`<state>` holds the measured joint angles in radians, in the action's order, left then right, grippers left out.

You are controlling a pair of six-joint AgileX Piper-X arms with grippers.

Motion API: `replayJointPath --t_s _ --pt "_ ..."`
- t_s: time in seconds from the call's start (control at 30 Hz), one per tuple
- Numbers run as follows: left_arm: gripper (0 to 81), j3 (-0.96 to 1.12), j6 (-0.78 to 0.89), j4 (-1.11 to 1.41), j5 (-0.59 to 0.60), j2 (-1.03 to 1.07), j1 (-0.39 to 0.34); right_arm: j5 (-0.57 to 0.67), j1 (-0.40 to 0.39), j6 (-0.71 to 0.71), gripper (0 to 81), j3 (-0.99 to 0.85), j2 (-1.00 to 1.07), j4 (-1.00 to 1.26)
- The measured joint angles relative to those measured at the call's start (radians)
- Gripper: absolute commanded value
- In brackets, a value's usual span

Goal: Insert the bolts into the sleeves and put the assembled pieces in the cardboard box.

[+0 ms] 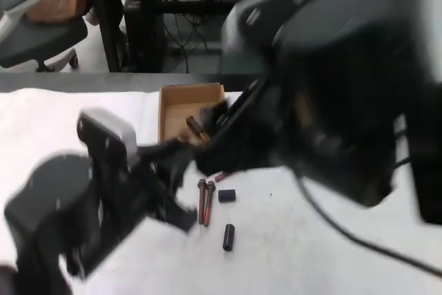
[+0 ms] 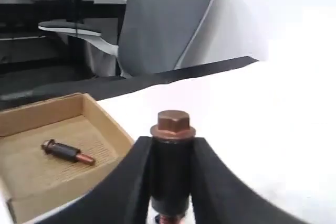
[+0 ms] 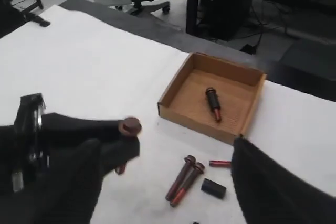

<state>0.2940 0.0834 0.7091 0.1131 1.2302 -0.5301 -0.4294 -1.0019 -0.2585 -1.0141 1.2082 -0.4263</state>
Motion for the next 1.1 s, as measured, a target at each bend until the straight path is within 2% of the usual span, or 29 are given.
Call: replayJointPath --t_s 0.13,0.3,0.47,0.67,0.7,0.77,0.8,0.87,0.9,0.97,1.0,1.07,1.1 --pt "1.8 0.167 -0.097 -0.247 0.023 0.022 0.098 0.026 0.047 -0.076 63.0 -0.009 0.037 -0.128" --pt "1.8 0.419 -0.159 -0.488 0.07 0.162 0.179 0.189 0.149 -0.175 63.0 -0.009 0.211 -0.193" --pt "1.8 0.641 -0.182 -0.623 0.088 0.348 0.212 0.255 0.217 -0.198 63.0 -0.009 0.367 -0.194" --pt "0.3 0.794 -0.193 -0.67 0.09 0.563 0.216 0.302 0.25 -0.227 63.0 -0.009 0.501 -0.095" --pt "2.5 0.812 -0.194 -0.675 0.092 0.597 0.216 0.312 0.251 -0.235 62.4 -0.01 0.52 -0.077" --pt "17.2 0.836 -0.195 -0.676 0.1 0.65 0.216 0.325 0.253 -0.252 59.8 -0.018 0.567 -0.052" --pt "29.4 0.844 -0.195 -0.674 0.112 0.675 0.216 0.327 0.252 -0.258 57.4 -0.021 0.584 -0.045" --pt "59.8 0.857 -0.195 -0.661 0.134 0.71 0.216 0.338 0.252 -0.266 52.4 -0.031 0.618 -0.034" --pt "70.0 0.862 -0.193 -0.648 0.141 0.722 0.216 0.336 0.252 -0.266 49.6 -0.036 0.628 -0.032" --pt "70.0 0.869 -0.187 -0.614 0.136 0.73 0.216 0.34 0.252 -0.266 42.4 -0.042 0.634 -0.024" --pt "70.0 0.871 -0.179 -0.597 0.118 0.727 0.216 0.339 0.254 -0.266 35.6 -0.044 0.638 -0.022" --pt "70.0 0.877 -0.166 -0.578 0.079 0.715 0.216 0.339 0.254 -0.266 16.0 -0.045 0.639 -0.019" --pt "70.0 0.877 -0.162 -0.579 0.063 0.702 0.219 0.339 0.254 -0.266 1.1 -0.045 0.639 -0.016"
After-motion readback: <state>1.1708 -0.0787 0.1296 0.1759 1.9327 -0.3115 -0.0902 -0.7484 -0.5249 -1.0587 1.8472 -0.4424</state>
